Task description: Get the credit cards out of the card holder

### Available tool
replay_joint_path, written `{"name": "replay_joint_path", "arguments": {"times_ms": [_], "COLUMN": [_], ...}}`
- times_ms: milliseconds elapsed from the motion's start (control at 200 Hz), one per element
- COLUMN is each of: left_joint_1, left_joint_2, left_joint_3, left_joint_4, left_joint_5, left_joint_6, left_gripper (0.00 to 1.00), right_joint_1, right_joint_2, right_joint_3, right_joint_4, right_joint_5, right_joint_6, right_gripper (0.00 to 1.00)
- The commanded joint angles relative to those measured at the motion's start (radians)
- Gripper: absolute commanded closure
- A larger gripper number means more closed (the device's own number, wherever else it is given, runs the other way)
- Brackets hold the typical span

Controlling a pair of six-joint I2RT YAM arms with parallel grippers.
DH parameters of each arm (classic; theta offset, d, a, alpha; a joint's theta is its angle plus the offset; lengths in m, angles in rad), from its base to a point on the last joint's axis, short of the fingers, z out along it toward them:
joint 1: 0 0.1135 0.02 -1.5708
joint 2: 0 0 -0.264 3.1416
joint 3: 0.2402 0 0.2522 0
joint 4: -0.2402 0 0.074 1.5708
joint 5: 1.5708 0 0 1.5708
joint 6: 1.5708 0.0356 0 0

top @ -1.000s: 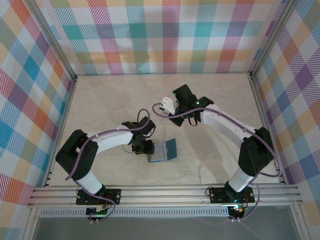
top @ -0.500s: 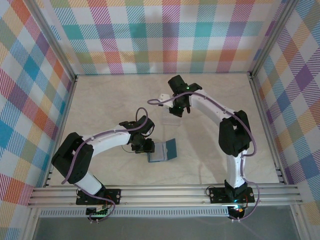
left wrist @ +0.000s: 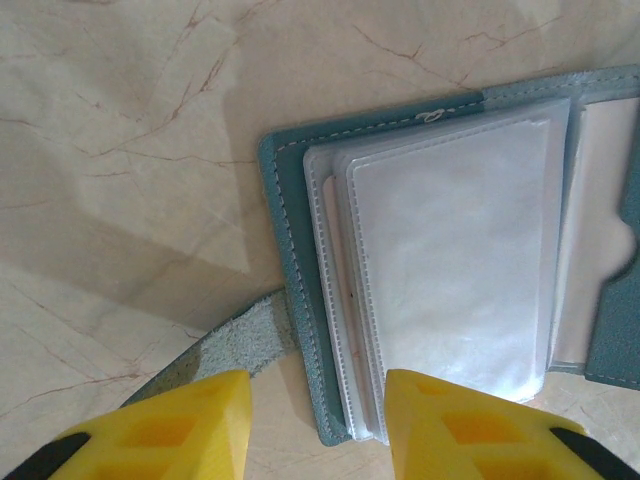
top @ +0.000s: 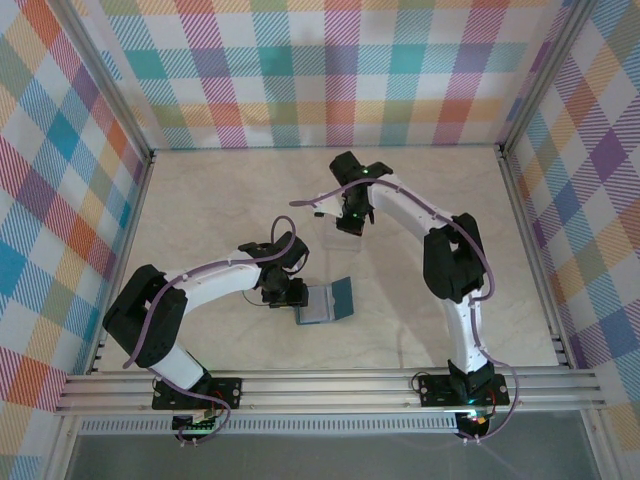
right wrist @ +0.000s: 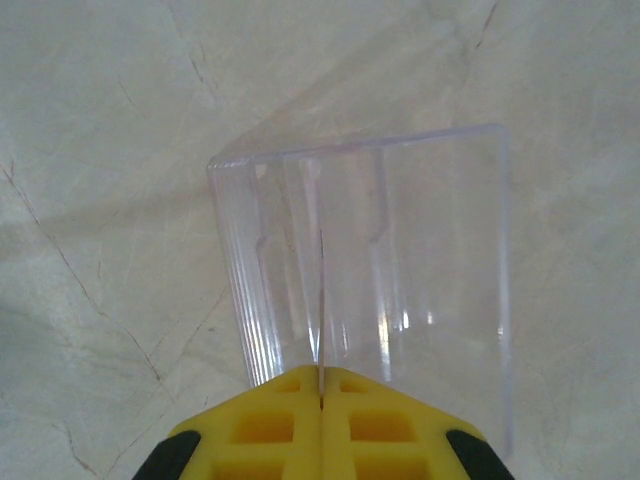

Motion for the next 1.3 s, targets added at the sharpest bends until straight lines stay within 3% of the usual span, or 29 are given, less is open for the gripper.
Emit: {"name": "replay_joint_path", "arguments": {"times_ms": [0, 265, 450, 755, 835, 965, 1295], "left_joint_1": [-0.006, -0.006, -0.006, -0.006, -0.005, -0.005, -0.006], "left_joint_2": [-0.021, -0.023, -0.032, -0.033, -0.030, -0.026, -0.031], "left_joint_3": [-0.011, -0.011, -0.016, -0.024, -0.021, -0.017, -0.024], "left_joint_4": [-0.009, -0.019, -0.023, -0.017, -0.018, -0.019, -0.017], "left_joint_5": [-0.007, -0.014, -0.020, -0.019, -0.021, -0.019, -0.022], "left_joint_6": [-0.007, 0.000, -0.003, -0.009, -0.006, -0.006, -0.008], "left_gripper": [0.60, 0.60, 0.60, 0.60, 0.60, 0.60, 0.60], "right_joint_1": [0.000, 0.024, 0.052, 0.075, 0.075, 0.072, 0.072], "right_joint_2": [0.025, 0.044, 0.033, 0.061, 0.068, 0.066, 0.024], "right_joint_3": [0.028, 0.025, 0.030, 0.075, 0.082, 0.076, 0.032], "right_joint_4": [-0.046, -0.074, -0.111, -0.261, -0.271, -0.188, 0.008], "right_joint_5": [-0.012, -0.032, -0.111, -0.172, -0.135, -0.076, 0.028], "right_joint_6": [-0.025, -0.126, -0.169, -0.199, -0.194, -0.157, -0.117], "right_gripper": [1.00, 1.00, 1.00, 1.00, 0.94, 0.70, 0.63]}}
